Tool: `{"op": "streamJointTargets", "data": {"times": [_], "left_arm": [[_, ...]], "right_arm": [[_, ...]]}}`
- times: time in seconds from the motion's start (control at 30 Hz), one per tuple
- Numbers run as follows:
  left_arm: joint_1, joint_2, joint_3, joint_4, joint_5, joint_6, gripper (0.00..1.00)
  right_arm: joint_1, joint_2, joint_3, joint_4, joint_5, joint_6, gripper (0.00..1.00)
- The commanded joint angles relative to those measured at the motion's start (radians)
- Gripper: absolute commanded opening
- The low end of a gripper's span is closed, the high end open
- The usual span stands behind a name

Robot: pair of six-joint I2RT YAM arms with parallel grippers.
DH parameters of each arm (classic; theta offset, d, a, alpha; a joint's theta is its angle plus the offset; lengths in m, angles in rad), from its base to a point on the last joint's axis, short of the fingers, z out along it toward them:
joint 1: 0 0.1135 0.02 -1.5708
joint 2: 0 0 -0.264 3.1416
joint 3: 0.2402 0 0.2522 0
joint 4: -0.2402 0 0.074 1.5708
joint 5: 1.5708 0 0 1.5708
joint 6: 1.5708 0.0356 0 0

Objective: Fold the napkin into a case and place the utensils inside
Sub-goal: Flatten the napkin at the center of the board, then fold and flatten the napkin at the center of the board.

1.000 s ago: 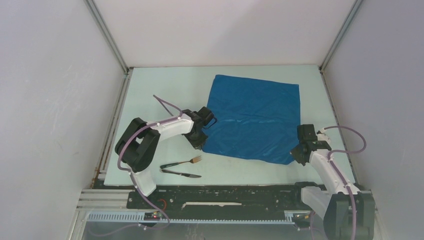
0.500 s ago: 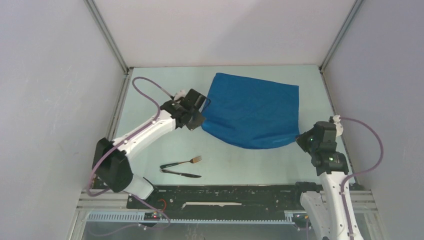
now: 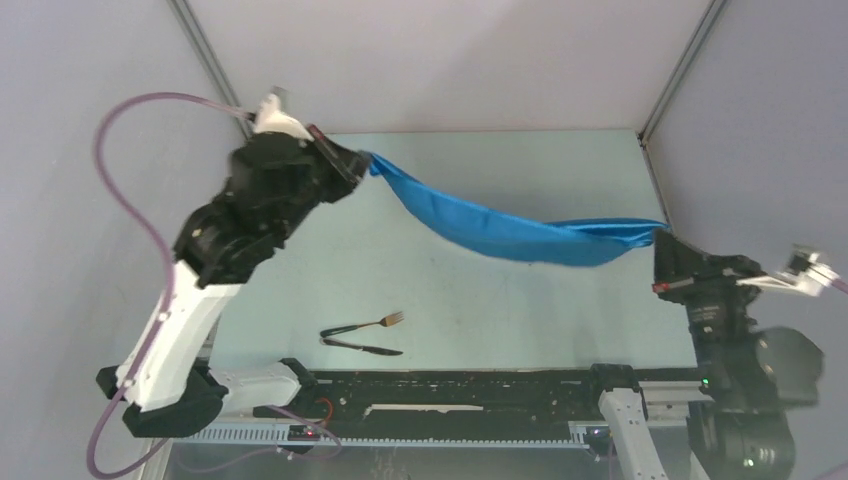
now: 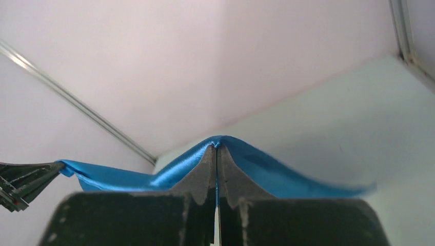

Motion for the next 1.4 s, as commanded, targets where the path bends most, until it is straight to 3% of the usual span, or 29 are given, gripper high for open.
{"op": "streamJointTargets", "data": {"times": [0.0,0.17,0.3,0.5,0.73,0.93,1.17,1.37], "left_arm": [[-0.007,0.018,0.176,-0.051,-0.109,0.100,0.00],[0.044,0.192,0.322,-0.056,-0.103,0.109,0.00],[0.106,0.453,0.490,-0.075,-0.076,0.120,0.00],[0.203,0.793,0.692,-0.007,0.038,0.124,0.00],[0.280,0.975,0.588,0.342,0.167,0.191,0.00],[0.319,1.120,0.598,0.505,0.275,0.167,0.00],[0.352,1.187,0.596,0.568,0.325,0.138,0.00],[0.398,1.163,0.556,0.564,0.378,0.133,0.00]], "right_arm": [[-0.006,0.066,0.111,0.022,0.004,-0.035,0.00],[-0.007,0.192,0.104,0.106,0.091,-0.028,0.00],[-0.011,0.352,0.045,0.195,0.174,-0.059,0.00],[-0.081,0.667,-0.002,0.389,0.149,-0.089,0.00],[-0.139,1.038,-0.002,0.568,0.075,-0.114,0.00],[-0.158,1.279,0.083,0.592,0.016,-0.147,0.00],[-0.172,1.393,0.191,0.560,-0.054,-0.167,0.00],[-0.146,1.385,0.224,0.432,-0.057,-0.136,0.00]]}}
